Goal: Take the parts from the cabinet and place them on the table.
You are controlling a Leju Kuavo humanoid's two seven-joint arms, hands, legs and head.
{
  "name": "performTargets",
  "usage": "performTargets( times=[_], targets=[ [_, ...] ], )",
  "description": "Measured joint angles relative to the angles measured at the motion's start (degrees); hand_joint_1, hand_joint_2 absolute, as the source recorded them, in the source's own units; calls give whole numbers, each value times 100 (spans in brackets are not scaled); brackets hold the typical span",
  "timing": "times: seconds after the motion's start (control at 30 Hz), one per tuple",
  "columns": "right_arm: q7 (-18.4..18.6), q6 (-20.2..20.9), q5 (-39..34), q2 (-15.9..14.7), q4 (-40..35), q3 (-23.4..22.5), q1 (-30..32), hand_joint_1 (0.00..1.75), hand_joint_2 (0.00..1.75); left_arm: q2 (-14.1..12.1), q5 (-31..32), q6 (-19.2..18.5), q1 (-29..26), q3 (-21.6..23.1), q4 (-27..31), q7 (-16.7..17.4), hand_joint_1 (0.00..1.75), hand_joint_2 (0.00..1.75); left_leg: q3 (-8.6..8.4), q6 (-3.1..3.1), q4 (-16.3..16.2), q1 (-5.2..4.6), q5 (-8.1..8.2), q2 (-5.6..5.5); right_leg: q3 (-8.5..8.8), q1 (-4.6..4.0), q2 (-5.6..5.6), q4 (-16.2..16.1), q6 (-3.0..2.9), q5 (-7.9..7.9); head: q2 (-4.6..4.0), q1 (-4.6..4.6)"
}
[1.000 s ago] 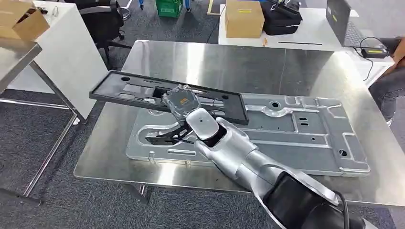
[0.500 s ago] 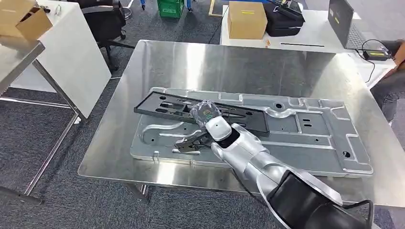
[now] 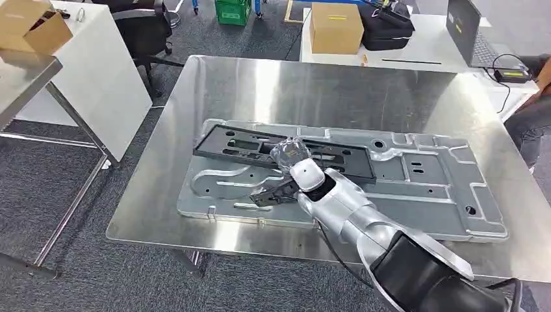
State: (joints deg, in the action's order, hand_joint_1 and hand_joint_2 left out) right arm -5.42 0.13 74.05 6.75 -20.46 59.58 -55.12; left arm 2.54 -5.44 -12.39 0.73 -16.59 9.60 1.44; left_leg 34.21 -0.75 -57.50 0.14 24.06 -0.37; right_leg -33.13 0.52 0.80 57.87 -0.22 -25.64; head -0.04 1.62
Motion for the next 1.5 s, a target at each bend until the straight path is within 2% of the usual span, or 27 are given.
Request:
performTargets(
  times=[0.07,0.1,0.2,0.33,0.53,0.6,0.67,0.73,0.8,0.93,0.97,1.0,1.07,1.1,1.13,1.17,1.2,1.27,1.3,1.33,1.4,1.43,1.47,1.5],
  targets=[
    [-46,24,-2,-22,2,0,30,0,0,0,4,9,-7,-9,0,-4,0,175,1,0,0,0,0,1,-1,1,-1,1,0,0,0,2],
    [-46,26,-7,-44,4,0,44,0,0,0,4,59,-7,-13,0,4,0,0,1,0,0,0,1,2,-1,1,-3,1,0,0,0,0],
    [-11,-123,-42,-52,4,0,47,0,0,2,0,159,-4,-55,0,-9,0,0,-2,0,0,-1,3,5,0,1,-11,0,0,0,0,0],
    [96,-581,-181,-66,-2,-2,59,0,0,2,-39,240,-15,-116,0,-35,0,0,-2,-3,0,-1,5,5,-2,0,-10,1,1,0,0,2],
    [149,-858,-258,-70,-9,-17,99,0,0,7,-50,280,-27,-166,0,-39,0,0,-1,-2,0,1,4,4,-3,-4,-10,3,1,1,0,0],
    [182,-1363,-385,-70,-101,-92,190,0,0,15,-31,339,-32,-181,0,-15,0,0,2,-3,-1,2,4,4,-6,-5,-10,6,1,1,0,0],
    [386,-2150,-381,-55,-270,-238,263,0,0,17,17,411,-35,-190,0,33,0,0,14,-16,-17,-21,14,3,-11,26,-10,0,16,9,0,2],
    [509,-2707,-284,-48,-569,-386,365,0,0,33,56,468,-43,-192,0,70,0,0,17,-23,-18,-20,20,3,-10,24,-9,1,22,5,0,0],
    [540,-2899,-183,-37,-1004,-514,501,0,0,42,90,516,-48,-194,0,79,0,0,18,-42,-27,-26,33,4,-9,30,-9,0,31,-1,0,0],
    [549,-2903,-103,-26,-1620,-651,686,0,0,46,127,540,-49,-203,0,81,0,0,15,-103,-10,-36,42,-1,7,37,3,-21,87,-9,0,2],
    [551,-2905,-99,-33,-1726,-691,708,0,0,66,129,540,-53,-208,0,83,0,0,-32,-151,58,40,-37,18,11,38,-9,42,113,-69,0,2],
    [536,-2924,-96,-35,-1801,-728,722,0,0,76,131,540,-49,-210,0,85,0,0,-42,-164,82,30,-47,23,-47,30,-36,212,108,-242,0,-2],
    [441,-2999,-74,-50,-1919,-789,784,0,0,83,149,562,-48,-221,0,87,0,0,-23,-183,80,27,-58,23,-393,33,-60,1030,102,-771,0,-4],
    [404,-2997,-63,-57,-1983,-800,850,0,0,85,157,577,-52,-227,0,87,0,0,-14,-184,78,23,-59,21,-575,32,-67,1454,108,-957,0,-2],
    [365,-2986,-42,-68,-2054,-811,930,0,0,85,181,595,-55,-232,0,87,0,0,-1,-183,66,23,-59,17,-703,34,-70,1754,111,-1032,0,-4],
    [346,-2962,-20,-72,-2124,-813,1006,0,0,85,188,614,-59,-236,0,87,0,0,12,-182,46,24,-58,12,-691,41,-70,1757,111,-932,0,-4],
    [332,-2946,-2,-76,-2208,-813,1068,0,0,87,201,623,-58,-236,0,85,0,0,25,-178,26,26,-56,5,-541,48,-68,1477,107,-712,0,-2],
    [323,-2938,0,-81,-2359,-815,1115,0,0,101,223,627,-57,-236,0,79,0,0,53,-143,-41,28,-33,-2,-33,63,-71,502,78,-249,0,-2],
    [321,-2933,0,-83,-2409,-820,1119,0,0,103,232,632,-59,-238,0,77,0,0,84,-115,-77,27,-22,-3,126,63,-90,138,56,-294,0,-4],
    [321,-2924,0,-87,-2461,-826,1141,0,0,105,232,636,-57,-238,0,77,0,0,106,-66,-92,11,-36,-14,90,2,-101,209,36,-185,0,2],
    [321,-2922,0,-105,-2529,-841,1165,0,0,107,236,634,-61,-238,0,72,0,0,126,9,-91,14,-80,-17,62,-10,-101,182,-8,-200,0,0],
    [319,-2918,-2,-105,-2579,-846,1177,0,0,109,240,636,-64,-240,0,70,0,0,134,58,-65,9,-113,-25,39,-12,-100,173,-49,-171,0,0],
    [306,-2881,-9,-105,-2620,-850,1187,0,0,105,251,636,-75,-240,0,70,0,0,155,91,-83,7,-94,-29,16,57,-82,105,-108,-106,0,-5],
    [293,-2817,-40,-105,-2676,-852,1196,0,0,105,256,636,-74,-240,0,68,0,0,230,122,-198,28,79,-8,-15,56,-75,86,-148,-55,0,2]
  ],
)
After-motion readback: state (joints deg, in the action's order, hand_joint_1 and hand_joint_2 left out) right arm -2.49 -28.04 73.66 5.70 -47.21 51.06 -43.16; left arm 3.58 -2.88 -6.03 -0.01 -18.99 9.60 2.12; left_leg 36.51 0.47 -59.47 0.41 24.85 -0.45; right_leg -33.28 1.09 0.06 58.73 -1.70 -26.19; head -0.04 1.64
